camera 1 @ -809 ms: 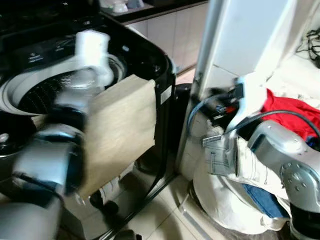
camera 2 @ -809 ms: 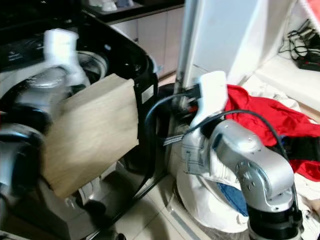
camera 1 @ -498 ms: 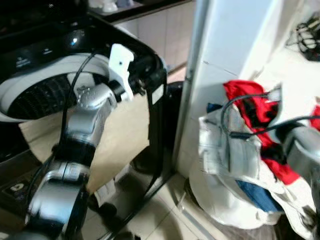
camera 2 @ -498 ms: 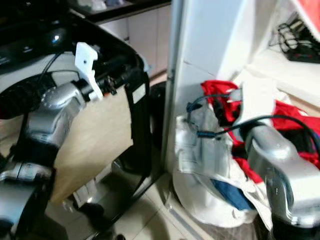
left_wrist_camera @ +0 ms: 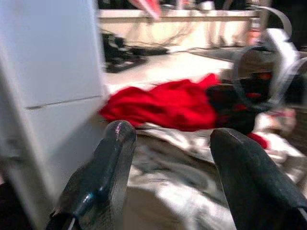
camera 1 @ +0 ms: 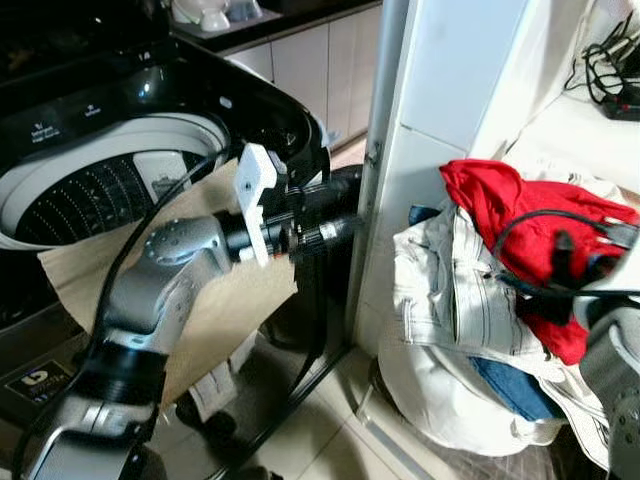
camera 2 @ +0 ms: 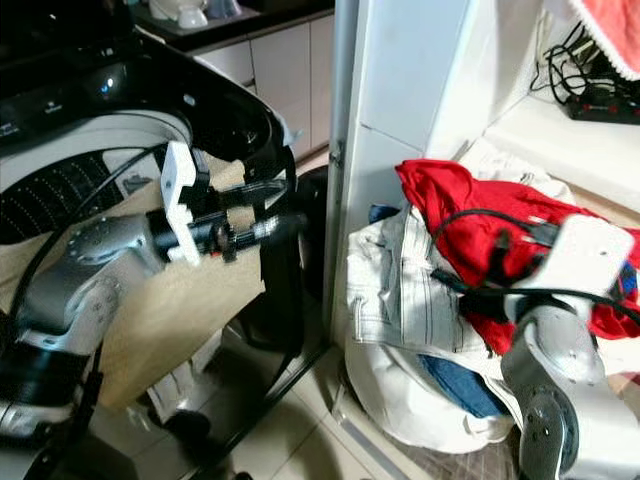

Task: Clothes washing

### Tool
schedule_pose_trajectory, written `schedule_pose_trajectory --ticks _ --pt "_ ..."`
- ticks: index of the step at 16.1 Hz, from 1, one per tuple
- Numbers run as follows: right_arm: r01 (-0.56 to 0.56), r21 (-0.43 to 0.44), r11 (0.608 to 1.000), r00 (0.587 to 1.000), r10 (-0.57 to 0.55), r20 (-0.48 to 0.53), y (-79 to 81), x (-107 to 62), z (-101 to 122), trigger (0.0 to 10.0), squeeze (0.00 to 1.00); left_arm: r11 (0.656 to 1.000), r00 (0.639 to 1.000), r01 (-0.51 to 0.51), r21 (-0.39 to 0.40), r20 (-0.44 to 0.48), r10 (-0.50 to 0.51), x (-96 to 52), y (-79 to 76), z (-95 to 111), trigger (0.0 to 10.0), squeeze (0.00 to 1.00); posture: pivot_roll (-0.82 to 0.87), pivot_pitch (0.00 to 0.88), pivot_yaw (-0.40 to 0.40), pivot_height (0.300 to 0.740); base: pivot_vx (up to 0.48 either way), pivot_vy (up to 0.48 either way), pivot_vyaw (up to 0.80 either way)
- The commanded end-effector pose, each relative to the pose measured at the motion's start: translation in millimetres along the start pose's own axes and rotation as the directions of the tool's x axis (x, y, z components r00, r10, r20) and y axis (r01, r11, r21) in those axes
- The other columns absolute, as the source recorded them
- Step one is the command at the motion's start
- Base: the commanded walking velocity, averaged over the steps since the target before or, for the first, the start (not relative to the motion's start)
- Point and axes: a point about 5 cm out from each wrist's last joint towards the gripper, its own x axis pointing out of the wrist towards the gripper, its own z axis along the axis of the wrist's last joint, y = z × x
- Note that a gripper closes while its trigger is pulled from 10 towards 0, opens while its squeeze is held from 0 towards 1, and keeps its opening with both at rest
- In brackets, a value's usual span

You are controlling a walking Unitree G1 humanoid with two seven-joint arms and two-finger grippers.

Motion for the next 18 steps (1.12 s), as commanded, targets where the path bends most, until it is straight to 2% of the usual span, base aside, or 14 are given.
schedule_pose_trajectory --ticks 1,3,5,6,7,8,12,13,14,15,18 --pt "0.061 0.002 0.998 0.998 -0.061 0.006 -10.0 2.4 -1.3 10.0 1.0 0.999 0.998 0.049 -0.013 -0.032 -0.05 -0.4 -8.4 -2.8 10.0 0.0 -0.13 0.0 0.043 0.74 0.0 0.0 0.0" --pt "0.088 -0.018 0.996 0.996 -0.088 -0.009 -14.7 6.6 -5.8 10.0 1.0 0.998 0.998 0.058 -0.025 -0.038 -0.059 0.8 -13.5 -5.3 10.0 0.0 -0.13 0.0 0.041 0.74 0.0 0.0 0.0" --pt "0.1 0.044 0.994 0.993 -0.097 -0.071 -15.2 10.9 -14.3 10.0 1.0 0.997 0.996 0.074 -0.033 -0.053 -0.076 1.5 -18.0 -7.0 10.0 0.0 -0.13 0.0 0.034 0.74 0.0 0.0 0.0" --pt "0.096 0.076 0.992 0.991 -0.088 -0.105 -13.6 11.0 -19.3 10.0 0.62 0.996 0.995 0.084 -0.036 -0.059 -0.086 1.4 -20.3 -6.6 10.0 0.0 -0.13 0.0 0.03 0.74 0.0 0.0 0.0" --pt "0.1 0.088 0.991 0.989 -0.089 -0.119 -13.0 10.4 -21.7 10.0 0.0 0.995 0.994 0.092 -0.042 -0.06 -0.094 1.0 -21.6 -6.0 10.0 0.0 -0.13 0.0 0.03 0.74 0.0 0.0 0.0" --pt "0.108 0.12 0.987 0.985 -0.09 -0.147 -11.8 8.8 -26.7 10.0 0.0 0.993 0.992 0.105 -0.049 -0.061 -0.108 0.0 -23.7 -5.2 10.0 0.0 -0.13 0.0 0.03 0.74 0.0 0.0 0.0" --pt "0.152 0.141 0.978 0.978 -0.128 -0.164 -14.6 9.3 -30.3 10.0 0.0 0.991 0.99 0.118 -0.059 -0.072 -0.123 -1.6 -26.0 -6.2 10.0 0.0 -0.12 0.0 0.025 0.74 0.0 0.0 0.0" --pt "0.155 0.152 0.976 0.977 -0.129 -0.168 -14.8 9.6 -30.6 8.3 0.0 0.991 0.989 0.121 -0.062 -0.076 -0.125 -1.6 -26.4 -6.5 10.0 0.0 -0.12 0.0 0.025 0.74 0.0 0.0 0.0" --pt "0.156 0.158 0.975 0.977 -0.129 -0.171 -15.0 10.0 -30.6 2.9 0.0 0.99 0.989 0.123 -0.065 -0.079 -0.128 -1.5 -26.5 -6.5 10.0 0.0 -0.12 0.0 0.024 0.74 0.0 0.0 0.0" --pt "0.157 0.166 0.973 0.977 -0.128 -0.173 -15.0 10.5 -30.4 0.0 0.0 0.99 0.988 0.126 -0.068 -0.082 -0.131 -1.4 -26.5 -6.5 10.0 0.0 -0.12 0.0 0.024 0.74 0.0 0.0 0.0" --pt "0.152 0.178 0.972 0.976 -0.12 -0.18 -13.1 11.9 -31.0 0.0 0.0 0.99 0.987 0.123 -0.067 -0.09 -0.129 -2.3 -25.6 -6.5 10.0 0.0 -0.12 0.0 0.019 0.74 0.0 0.0 0.0"
